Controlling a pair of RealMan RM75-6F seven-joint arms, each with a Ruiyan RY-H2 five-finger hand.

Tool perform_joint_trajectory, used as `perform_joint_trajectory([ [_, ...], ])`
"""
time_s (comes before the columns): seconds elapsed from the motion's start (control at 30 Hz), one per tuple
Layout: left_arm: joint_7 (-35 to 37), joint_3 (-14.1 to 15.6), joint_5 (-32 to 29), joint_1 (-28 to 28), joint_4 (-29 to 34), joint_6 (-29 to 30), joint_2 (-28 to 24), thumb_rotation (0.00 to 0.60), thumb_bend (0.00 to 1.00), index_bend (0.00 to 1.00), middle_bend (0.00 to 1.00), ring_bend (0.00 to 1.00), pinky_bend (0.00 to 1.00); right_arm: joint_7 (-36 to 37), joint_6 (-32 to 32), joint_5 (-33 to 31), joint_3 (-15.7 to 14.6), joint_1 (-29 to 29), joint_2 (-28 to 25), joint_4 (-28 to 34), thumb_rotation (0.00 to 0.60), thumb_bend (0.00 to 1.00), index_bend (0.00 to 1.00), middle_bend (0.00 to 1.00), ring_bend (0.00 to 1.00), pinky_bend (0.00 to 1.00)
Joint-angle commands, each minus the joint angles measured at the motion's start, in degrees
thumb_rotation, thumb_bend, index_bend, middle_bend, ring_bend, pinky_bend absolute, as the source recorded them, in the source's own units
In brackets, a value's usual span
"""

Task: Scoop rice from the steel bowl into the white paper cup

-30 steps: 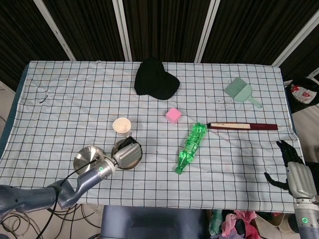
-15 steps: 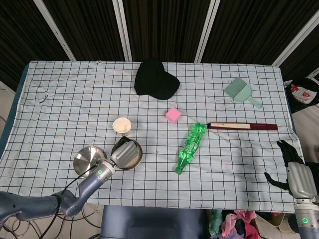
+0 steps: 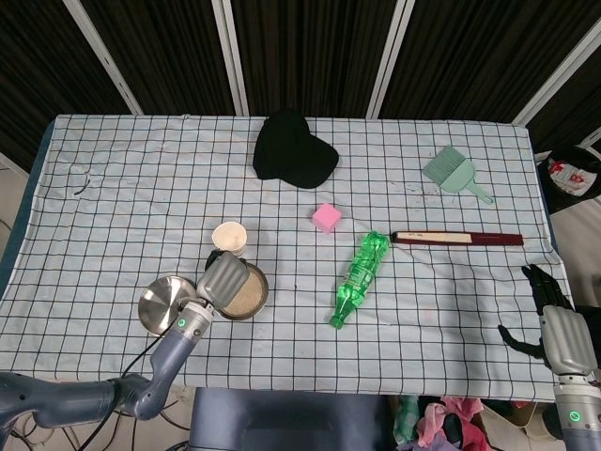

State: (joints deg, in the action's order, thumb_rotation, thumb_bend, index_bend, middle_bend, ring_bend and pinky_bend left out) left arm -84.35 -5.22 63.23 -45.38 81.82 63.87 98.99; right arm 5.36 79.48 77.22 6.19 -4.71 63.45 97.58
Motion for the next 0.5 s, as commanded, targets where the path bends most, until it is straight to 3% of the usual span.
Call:
perform_joint_trajectory([
  [0.03, 1.04, -0.62, -0.94, 0.15, 0.5, 0.64, -0.17, 0.6, 0.48, 0.78, 1.0, 1.0, 1.0, 0.01, -0.02, -0.01, -0.01, 0.0, 0.02, 0.01, 0.6, 0.21, 0.0, 0.0, 0.0, 0.17],
  [0.5, 4.56, -0.91, -2.09, -0.31, 2.03, 2.11, -1.21, 0.6, 0.48, 0.78, 1.0, 1.0, 1.0, 0.03, 0.09, 0.03, 0.03, 0.03, 0.04, 0.01, 0.6, 0.21, 0.0, 0.0, 0.0, 0.17],
])
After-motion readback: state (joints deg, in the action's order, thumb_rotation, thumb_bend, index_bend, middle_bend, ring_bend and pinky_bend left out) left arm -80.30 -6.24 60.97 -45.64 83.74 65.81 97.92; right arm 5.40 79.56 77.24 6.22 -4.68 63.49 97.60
